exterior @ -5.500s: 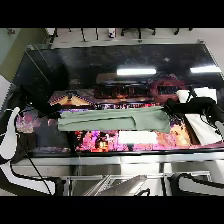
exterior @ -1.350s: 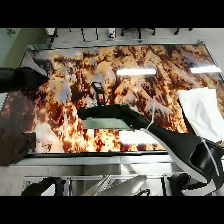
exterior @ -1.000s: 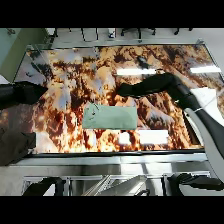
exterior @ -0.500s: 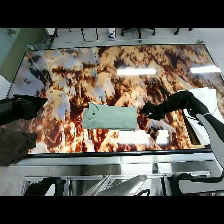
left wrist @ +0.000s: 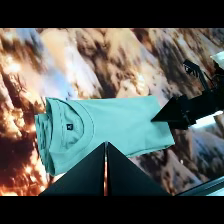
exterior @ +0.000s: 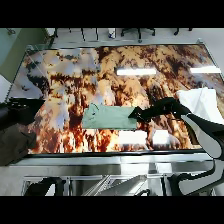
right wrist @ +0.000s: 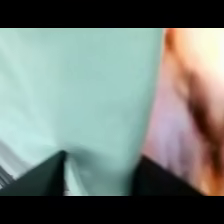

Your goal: Fold the shirts.

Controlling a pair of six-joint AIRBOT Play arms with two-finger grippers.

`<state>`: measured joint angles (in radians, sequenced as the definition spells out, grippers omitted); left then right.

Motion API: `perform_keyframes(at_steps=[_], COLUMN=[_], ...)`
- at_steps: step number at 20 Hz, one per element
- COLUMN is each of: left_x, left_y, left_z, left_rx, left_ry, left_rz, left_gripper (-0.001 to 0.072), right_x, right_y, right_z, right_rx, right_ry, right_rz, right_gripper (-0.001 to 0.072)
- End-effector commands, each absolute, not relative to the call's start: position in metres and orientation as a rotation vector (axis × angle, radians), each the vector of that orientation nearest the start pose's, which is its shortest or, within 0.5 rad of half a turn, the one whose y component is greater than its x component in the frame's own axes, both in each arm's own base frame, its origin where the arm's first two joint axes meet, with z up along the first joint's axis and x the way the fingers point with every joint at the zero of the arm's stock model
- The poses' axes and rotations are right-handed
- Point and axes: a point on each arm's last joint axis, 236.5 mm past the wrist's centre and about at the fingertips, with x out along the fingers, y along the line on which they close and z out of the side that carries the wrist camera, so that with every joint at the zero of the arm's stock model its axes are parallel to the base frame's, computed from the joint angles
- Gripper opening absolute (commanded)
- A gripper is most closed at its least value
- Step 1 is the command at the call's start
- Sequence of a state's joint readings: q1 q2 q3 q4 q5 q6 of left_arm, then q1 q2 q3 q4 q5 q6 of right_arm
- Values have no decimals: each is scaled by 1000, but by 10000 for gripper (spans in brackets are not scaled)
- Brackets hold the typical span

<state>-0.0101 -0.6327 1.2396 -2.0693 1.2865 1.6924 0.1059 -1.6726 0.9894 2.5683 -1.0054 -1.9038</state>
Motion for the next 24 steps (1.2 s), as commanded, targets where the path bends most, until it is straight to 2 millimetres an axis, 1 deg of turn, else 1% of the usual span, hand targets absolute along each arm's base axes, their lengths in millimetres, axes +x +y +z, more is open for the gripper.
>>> perform_keyframes(at_steps=[1,3,4,6,7,8,9,11,13,14,15,16,18,19,20,21,22,23,24], left_x=[262,262,261,259,257,257,256,256,256,256,257,257,257,257,257,257,257,257,257], left_y=[-111,-111,-111,-112,-112,-112,-112,-112,-112,-112,-112,-112,-112,-112,-112,-112,-112,-112,-112], left_z=[269,269,268,265,264,263,263,263,263,263,263,263,263,263,263,263,263,263,263], left_rx=[-176,-176,-176,-173,-171,-170,-170,-170,-170,-170,-170,-170,-170,-170,-170,-170,-171,-171,-171], left_ry=[643,644,646,662,670,674,676,675,675,675,675,675,675,675,675,674,673,673,673], left_rz=[-462,-462,-463,-467,-469,-469,-470,-470,-470,-470,-470,-469,-469,-469,-469,-469,-469,-469,-469], left_gripper=[17,17,17,16,17,17,17,17,16,17,17,17,17,16,17,17,17,16,17], right_x=[366,372,374,381,386,394,407,438,463,472,477,482,484,482,478,472,464,456,445], right_y=[230,242,249,256,255,248,235,190,130,95,62,25,-46,-78,-112,-141,-166,-185,-197], right_z=[-100,-87,-77,-53,-36,-15,12,77,141,166,183,197,215,218,219,216,210,203,196], right_rx=[785,829,869,895,890,890,899,913,909,904,921,930,943,952,968,988,1012,1033,1056], right_ry=[1468,1449,1440,1409,1380,1333,1267,1092,907,831,783,725,616,575,541,517,504,504,522], right_rz=[527,556,581,633,660,677,683,668,622,589,548,495,375,318,258,207,161,134,123], right_gripper=[287,56,17,17,17,17,17,17,17,17,18,18,18,18,18,18,18,18,18])
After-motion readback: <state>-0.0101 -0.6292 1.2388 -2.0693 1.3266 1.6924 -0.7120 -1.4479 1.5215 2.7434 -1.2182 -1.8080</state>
